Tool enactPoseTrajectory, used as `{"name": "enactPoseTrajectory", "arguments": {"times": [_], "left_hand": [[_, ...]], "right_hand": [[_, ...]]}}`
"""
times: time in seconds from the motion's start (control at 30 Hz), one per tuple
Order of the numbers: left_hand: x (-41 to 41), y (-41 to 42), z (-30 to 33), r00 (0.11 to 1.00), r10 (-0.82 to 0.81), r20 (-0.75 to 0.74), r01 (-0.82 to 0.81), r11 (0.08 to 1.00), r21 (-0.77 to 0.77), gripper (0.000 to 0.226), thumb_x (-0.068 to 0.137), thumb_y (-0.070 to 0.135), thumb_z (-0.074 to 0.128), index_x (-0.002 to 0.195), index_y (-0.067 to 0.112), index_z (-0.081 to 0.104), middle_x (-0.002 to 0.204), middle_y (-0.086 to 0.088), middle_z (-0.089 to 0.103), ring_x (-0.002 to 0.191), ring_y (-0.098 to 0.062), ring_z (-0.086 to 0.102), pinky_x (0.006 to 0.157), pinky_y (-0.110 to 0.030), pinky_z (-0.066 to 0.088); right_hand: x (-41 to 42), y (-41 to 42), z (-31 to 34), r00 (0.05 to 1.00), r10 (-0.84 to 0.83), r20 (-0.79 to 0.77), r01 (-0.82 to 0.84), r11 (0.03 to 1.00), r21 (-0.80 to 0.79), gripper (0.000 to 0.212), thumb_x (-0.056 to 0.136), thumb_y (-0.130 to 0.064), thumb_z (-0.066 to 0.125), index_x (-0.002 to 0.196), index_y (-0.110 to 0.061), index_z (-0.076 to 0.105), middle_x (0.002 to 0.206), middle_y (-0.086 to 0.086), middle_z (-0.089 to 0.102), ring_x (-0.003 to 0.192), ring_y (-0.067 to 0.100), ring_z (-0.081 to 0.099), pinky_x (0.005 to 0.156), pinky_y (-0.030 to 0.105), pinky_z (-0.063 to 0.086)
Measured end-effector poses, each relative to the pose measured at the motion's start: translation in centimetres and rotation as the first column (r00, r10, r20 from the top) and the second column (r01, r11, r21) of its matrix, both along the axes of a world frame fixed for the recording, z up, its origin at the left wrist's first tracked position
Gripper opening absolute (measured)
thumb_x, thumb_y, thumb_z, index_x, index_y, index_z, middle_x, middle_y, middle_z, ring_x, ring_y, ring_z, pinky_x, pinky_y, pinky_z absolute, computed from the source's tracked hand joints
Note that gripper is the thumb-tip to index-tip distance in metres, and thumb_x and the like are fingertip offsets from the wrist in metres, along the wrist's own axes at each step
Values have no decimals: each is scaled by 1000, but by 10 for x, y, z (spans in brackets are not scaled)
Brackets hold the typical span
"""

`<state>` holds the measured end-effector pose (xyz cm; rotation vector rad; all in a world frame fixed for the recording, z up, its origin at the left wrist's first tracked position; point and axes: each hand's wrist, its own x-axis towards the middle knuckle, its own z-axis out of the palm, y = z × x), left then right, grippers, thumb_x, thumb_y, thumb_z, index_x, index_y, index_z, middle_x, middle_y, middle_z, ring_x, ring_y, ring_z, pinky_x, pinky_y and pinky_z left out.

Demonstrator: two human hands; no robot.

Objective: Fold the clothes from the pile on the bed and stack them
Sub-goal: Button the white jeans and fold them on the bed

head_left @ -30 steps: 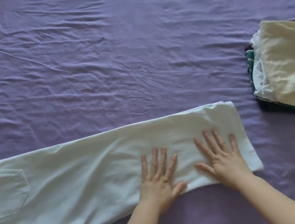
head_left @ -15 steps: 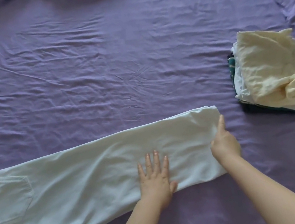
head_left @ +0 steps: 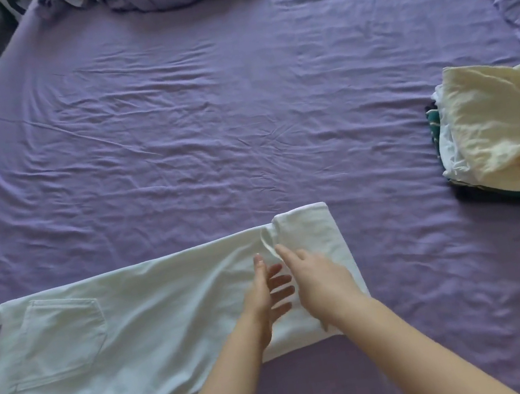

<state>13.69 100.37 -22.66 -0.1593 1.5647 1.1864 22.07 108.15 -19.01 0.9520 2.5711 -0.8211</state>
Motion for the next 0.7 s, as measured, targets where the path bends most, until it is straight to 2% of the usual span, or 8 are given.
{"name": "enactPoseTrajectory", "arguments": {"times": [0.1, 0.17, 0.23, 0.3, 0.4, 0.47, 0.6, 0.7], "left_hand": [[-37, -19, -2, 983, 93, 158, -106, 992, 74, 59, 89, 67, 36, 74, 20, 69, 69, 2, 68, 62, -13, 66, 57, -26, 49], [-56, -29, -2, 982, 116, 147, -127, 989, 74, 37, 87, 52, 56, 80, 18, 67, 68, 0, 63, 61, -15, 62, 58, -25, 49], [-71, -36, -9, 988, 149, 38, -151, 988, 44, 21, 84, 27, 69, 96, 11, 65, 78, -4, 66, 65, -18, 64, 61, -26, 52], [-84, -42, -18, 981, 93, -172, -96, 995, -8, 17, 83, 11, 70, 98, 6, 63, 82, -8, 68, 74, -24, 66, 68, -30, 53], [-105, -55, -22, 867, -126, -481, 61, 987, -149, 11, 85, 11, 66, 95, 9, 62, 93, -11, 69, 89, -26, 64, 84, -39, 50], [-119, -66, -24, 770, -226, -597, 121, 970, -210, 12, 88, 15, 62, 98, 9, 60, 99, -11, 69, 94, -27, 64, 86, -40, 50], [-142, -87, -24, 548, -480, -685, 213, 872, -441, 14, 97, 23, 43, 90, 12, 46, 95, -15, 63, 90, -35, 58, 71, -38, 42], [-153, -99, -27, 452, -570, -686, 236, 819, -524, 14, 100, 23, 38, 88, 15, 38, 95, -17, 62, 87, -36, 56, 68, -38, 38]], "right_hand": [[-31, -45, -4, 999, 46, -9, -46, 999, 7, 69, 85, -4, 50, 143, -27, 20, 130, 2, 48, 115, 27, 45, 81, 37, 44], [-43, -70, -10, 999, 46, -6, -46, 997, -57, 66, 84, -3, 48, 143, -21, 22, 129, 3, 47, 114, 28, 44, 85, 38, 42], [-50, -88, -17, 995, 82, -63, -91, 984, -156, 52, 86, -6, 44, 136, -15, 32, 127, 6, 46, 110, 30, 45, 87, 39, 42], [-50, -99, -19, 979, 136, -153, -164, 970, -182, 45, 89, -12, 45, 134, -11, 40, 132, 7, 46, 117, 31, 46, 94, 40, 42], [-43, -100, -29, 941, 220, -258, -178, 968, 177, 48, 75, -10, 67, 123, -10, 60, 127, 7, 60, 120, 30, 55, 96, 47, 46], [-41, -98, -33, 960, 224, -168, -150, 919, 364, 51, 68, -19, 78, 118, -19, 65, 125, 5, 62, 121, 33, 53, 94, 58, 43], [-38, -89, -50, 987, 160, -23, -141, 919, 369, 60, 82, -44, 66, 136, -27, 47, 147, 12, 37, 137, 41, 24, 105, 63, 25], [-39, -84, -73, 969, 213, 126, -241, 925, 293, 62, 94, -56, 30, 148, -37, 5, 157, 9, -9, 134, 32, -29, 112, 53, -11]]}}
